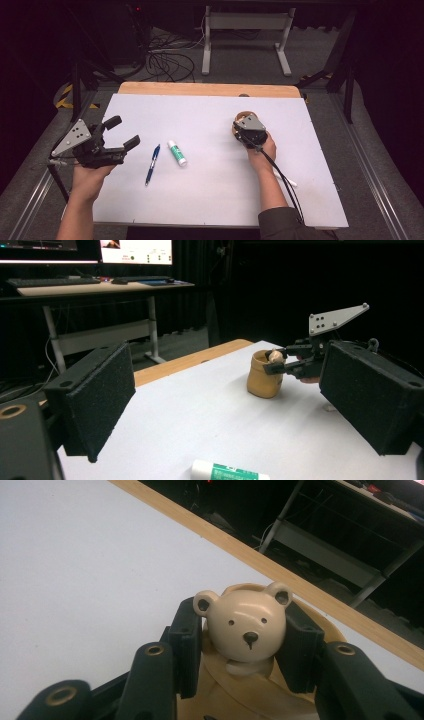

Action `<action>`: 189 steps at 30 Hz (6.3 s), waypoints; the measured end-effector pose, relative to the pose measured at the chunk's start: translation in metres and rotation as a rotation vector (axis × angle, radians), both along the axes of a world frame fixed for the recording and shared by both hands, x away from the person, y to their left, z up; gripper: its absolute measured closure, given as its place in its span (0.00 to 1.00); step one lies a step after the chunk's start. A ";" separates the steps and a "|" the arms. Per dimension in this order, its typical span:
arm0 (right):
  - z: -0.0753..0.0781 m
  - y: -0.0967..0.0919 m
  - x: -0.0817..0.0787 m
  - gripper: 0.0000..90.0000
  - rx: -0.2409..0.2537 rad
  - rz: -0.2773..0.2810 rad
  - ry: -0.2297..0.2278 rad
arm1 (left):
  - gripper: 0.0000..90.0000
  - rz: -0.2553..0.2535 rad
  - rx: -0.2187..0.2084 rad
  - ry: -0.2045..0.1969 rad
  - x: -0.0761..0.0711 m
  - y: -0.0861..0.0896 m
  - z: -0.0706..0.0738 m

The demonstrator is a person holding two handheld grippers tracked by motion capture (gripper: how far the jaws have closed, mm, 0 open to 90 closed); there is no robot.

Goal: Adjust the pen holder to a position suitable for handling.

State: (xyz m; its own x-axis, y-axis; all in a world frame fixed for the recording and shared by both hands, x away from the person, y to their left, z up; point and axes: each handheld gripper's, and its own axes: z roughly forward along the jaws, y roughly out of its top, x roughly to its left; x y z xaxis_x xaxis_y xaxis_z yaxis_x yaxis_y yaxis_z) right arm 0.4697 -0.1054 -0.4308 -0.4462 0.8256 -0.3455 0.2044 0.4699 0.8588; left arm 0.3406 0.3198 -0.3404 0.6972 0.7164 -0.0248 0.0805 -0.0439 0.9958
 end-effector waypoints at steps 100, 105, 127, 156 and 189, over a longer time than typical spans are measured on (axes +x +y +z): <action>0.043 0.091 -0.110 0.50 0.209 0.177 -0.021 | 0.10 0.003 0.018 0.010 0.000 -0.001 -0.002; 0.052 0.100 -0.111 0.52 0.214 0.196 -0.021 | 0.10 0.004 0.012 0.012 0.000 -0.001 -0.001; 0.057 0.160 -0.090 0.58 0.202 0.250 0.090 | 0.10 0.022 0.014 0.005 -0.002 0.006 0.001; 0.024 0.204 -0.049 0.61 0.100 0.228 0.234 | 0.11 0.026 0.014 -0.002 -0.003 0.011 0.002; -0.011 0.209 -0.017 0.68 0.036 0.186 0.459 | 0.11 0.031 0.015 0.005 -0.002 0.013 0.001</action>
